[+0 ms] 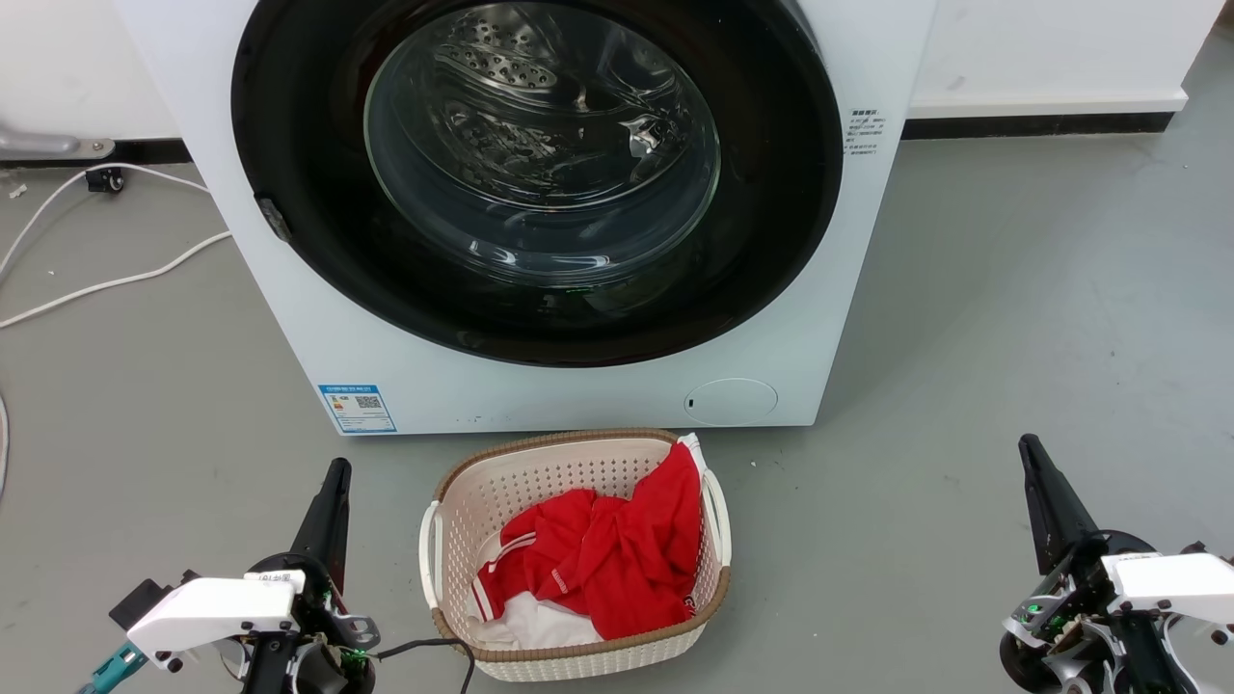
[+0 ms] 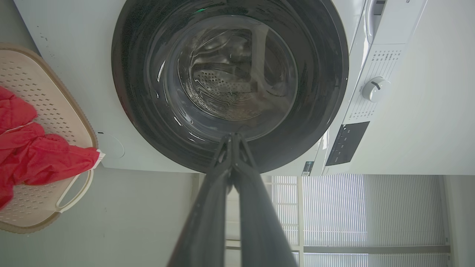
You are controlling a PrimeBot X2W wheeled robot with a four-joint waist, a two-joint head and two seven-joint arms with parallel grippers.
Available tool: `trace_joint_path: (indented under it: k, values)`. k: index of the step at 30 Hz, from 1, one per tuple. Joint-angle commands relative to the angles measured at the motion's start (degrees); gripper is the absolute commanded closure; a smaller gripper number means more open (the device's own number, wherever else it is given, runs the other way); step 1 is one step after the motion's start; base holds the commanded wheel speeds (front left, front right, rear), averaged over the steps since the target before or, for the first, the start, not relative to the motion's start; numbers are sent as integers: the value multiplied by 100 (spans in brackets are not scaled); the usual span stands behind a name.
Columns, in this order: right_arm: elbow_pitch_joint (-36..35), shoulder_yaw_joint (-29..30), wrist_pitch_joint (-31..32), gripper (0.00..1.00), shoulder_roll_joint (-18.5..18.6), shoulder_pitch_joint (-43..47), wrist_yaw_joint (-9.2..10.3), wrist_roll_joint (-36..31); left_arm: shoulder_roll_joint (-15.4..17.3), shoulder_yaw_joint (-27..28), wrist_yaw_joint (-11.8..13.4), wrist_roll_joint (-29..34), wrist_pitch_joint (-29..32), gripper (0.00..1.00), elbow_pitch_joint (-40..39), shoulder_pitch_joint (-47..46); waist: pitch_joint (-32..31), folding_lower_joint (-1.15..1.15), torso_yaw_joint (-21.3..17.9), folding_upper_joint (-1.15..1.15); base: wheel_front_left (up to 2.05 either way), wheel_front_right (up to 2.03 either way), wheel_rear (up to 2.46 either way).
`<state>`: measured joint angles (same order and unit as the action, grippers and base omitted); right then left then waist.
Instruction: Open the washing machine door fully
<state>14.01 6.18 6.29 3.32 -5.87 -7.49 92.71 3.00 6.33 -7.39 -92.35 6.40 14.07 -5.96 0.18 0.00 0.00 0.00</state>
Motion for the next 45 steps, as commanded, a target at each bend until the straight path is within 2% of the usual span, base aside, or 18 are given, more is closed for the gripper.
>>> trace_joint_path:
  k: [1,28,29,37,45]
  values:
    - [8,10,8,100,-25,-62,0,-28,-4,22,-19,26,11,100,4,-50,0,0,0,0,0,0,0]
    - [9,23,23,100,-33,-64,0,-47,-8,26,-19,33,17,100,4,-50,0,0,0,0,0,0,0]
    - [15,14,4,0,-11,8,0,0,-3,1,0,-1,0,0,18,7,0,0,0,0,0,0,0]
    - [-47,-89,-151,0,-18,107,0,-54,-14,-228,1,96,-159,0,49,19,4,0,1,0,0,0,0]
    - [-257,-202,-404,0,-21,169,0,-668,-10,-379,-1,788,-411,0,-75,-26,15,0,26,0,0,0,0]
